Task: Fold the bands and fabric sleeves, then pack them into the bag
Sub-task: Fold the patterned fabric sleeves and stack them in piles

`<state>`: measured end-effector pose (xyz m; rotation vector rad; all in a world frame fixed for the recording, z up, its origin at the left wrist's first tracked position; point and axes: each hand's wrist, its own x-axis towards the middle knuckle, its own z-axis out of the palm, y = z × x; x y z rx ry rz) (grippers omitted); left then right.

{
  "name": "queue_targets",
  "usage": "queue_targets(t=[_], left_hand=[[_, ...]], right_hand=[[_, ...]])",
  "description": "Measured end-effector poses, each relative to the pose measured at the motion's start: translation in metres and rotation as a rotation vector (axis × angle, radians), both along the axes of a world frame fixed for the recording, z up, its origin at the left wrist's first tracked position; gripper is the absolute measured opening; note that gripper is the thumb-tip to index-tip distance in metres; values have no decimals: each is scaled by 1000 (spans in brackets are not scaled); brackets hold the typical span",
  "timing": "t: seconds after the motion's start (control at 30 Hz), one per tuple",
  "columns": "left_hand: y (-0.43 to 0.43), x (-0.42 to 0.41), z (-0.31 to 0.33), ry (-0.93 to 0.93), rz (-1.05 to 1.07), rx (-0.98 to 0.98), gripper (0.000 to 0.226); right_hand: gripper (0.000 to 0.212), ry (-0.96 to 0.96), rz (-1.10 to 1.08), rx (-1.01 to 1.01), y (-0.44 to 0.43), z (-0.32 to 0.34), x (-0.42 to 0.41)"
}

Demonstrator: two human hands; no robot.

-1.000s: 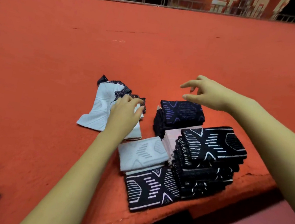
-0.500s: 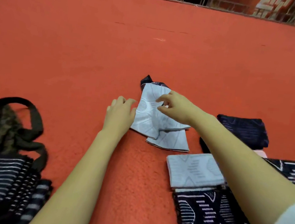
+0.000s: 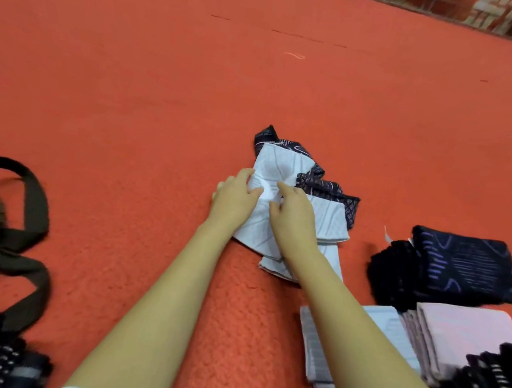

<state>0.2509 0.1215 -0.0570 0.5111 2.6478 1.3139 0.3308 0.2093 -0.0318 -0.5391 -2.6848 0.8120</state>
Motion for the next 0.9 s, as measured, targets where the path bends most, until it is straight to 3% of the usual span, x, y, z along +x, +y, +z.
queue_targets(t=[0.33,0.47,0.53,0.67,0.8,0.9], left_hand=[[-33,28,16,-194,7,129,58],[-55,62,25,-196,-113,503,40],[-73,75,26,-122,-86,585,40],[-112,95,30,125,-9,519,41],[-147,114,32,263,38,464,44],[-162,126,14,237,31,230,49]], right_hand=[[53,300,163,-483,-25,41,35],[49,351,195,-566,-38,48,57],[46,355,211,-593,-47,46,69],[42,319,247,-329,-60,34,88],[47,366,307,-250,-75,25,96],[46,262,286,-207,-85,2,101]])
